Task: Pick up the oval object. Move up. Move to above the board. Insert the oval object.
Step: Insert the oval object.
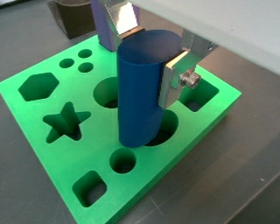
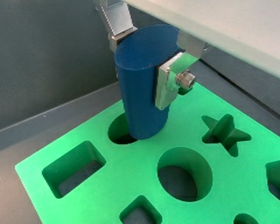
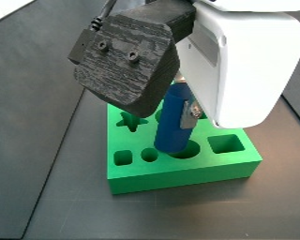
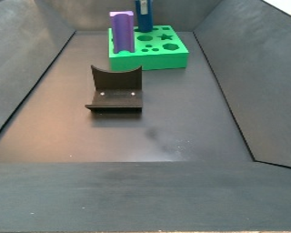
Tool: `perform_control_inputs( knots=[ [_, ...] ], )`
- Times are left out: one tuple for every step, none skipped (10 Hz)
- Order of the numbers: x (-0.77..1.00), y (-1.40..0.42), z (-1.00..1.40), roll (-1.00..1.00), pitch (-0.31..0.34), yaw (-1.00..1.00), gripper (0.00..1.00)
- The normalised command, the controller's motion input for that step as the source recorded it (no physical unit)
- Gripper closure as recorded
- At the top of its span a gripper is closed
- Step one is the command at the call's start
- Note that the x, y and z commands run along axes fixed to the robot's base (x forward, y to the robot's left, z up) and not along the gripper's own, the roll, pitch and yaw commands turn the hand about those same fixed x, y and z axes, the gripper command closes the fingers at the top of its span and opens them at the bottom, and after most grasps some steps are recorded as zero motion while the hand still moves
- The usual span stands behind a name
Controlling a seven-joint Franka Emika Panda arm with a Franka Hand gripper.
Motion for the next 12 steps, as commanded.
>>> perform_control_inputs(
  knots=[
    [0.47,-0.21,-0.10,0.00,0.000,-0.54,1.00],
    [0.02,0.00,0.00,0.00,0.000,-0.04,1.00],
    [0.00,0.00,-0.07,0.00,-0.003,0.00,1.00],
    [0.18,0.00,-0.25,0.00,-0.024,-0.43,1.00],
    [0.29,-0.01,-0.43,0.00,-0.023,-0.57,1.00],
    [0.00,-0.02,-0.60,0.03,-0.123,-0.86,1.00],
    [0.04,0.00,-0.70,0.08,-0.131,-0.95,1.00],
    [0.00,0.00,-0.72,0.06,-0.163,-0.93,1.00],
    [-0.33,0.04,-0.66,0.04,-0.223,-0.64,1.00],
    [-0.29,0.17,-0.11,-0.10,-0.216,-0.01,1.00],
    [-0.07,0.00,0.00,-0.02,-0.080,0.00,1.00],
    [0.00,0.00,0.00,0.00,0.000,0.00,1.00]
  ],
)
